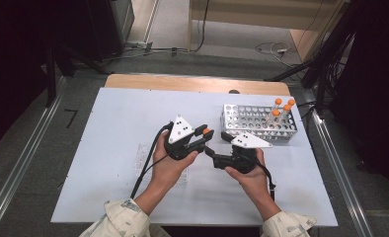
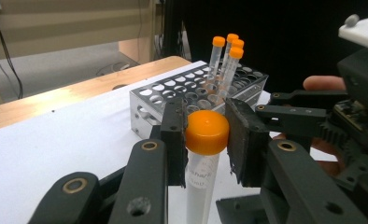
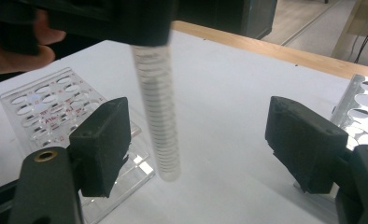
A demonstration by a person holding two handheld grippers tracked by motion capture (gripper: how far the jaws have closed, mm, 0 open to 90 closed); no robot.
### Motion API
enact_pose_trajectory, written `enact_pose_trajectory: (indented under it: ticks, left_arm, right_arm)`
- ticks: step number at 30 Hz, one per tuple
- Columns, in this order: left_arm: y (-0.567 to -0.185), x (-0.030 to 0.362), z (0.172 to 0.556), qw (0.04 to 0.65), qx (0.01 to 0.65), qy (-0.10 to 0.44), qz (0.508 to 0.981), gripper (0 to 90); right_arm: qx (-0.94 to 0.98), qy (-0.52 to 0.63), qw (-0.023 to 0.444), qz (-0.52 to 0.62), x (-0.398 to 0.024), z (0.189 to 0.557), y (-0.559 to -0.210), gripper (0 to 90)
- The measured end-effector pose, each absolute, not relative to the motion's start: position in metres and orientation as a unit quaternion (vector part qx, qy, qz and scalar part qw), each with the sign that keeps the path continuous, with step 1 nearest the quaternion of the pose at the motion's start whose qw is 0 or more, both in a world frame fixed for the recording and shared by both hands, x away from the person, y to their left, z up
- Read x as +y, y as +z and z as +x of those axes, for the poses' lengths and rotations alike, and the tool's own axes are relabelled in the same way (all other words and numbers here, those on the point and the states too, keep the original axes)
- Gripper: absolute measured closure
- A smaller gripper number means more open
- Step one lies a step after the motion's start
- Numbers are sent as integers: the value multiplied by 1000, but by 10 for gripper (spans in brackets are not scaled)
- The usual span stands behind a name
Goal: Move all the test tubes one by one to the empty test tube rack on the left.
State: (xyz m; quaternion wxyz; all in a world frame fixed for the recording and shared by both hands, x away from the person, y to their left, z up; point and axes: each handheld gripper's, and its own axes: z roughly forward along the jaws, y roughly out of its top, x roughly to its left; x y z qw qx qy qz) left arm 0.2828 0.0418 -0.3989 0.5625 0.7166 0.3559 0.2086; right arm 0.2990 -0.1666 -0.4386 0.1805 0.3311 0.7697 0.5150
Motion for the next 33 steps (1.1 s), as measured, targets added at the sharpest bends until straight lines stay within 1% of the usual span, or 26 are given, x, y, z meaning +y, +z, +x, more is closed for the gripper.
enact_pose_trajectory:
  ticks: [16, 22, 28, 33]
  left_arm:
    - [-382, 83, 264, 566, 370, 231, 699, 711]
    - [-379, 102, 256, 561, 378, 255, 691, 711]
    - [-380, 126, 250, 542, 401, 274, 686, 711]
    - [-383, 148, 247, 541, 422, 282, 671, 711]
  right_arm:
    - [763, 513, 189, 346, -177, 301, -440, 201]
    - [763, 512, 189, 347, -179, 301, -441, 201]
    - [762, 510, 193, 349, -183, 302, -441, 201]
    - [760, 509, 195, 354, -187, 303, -441, 201]
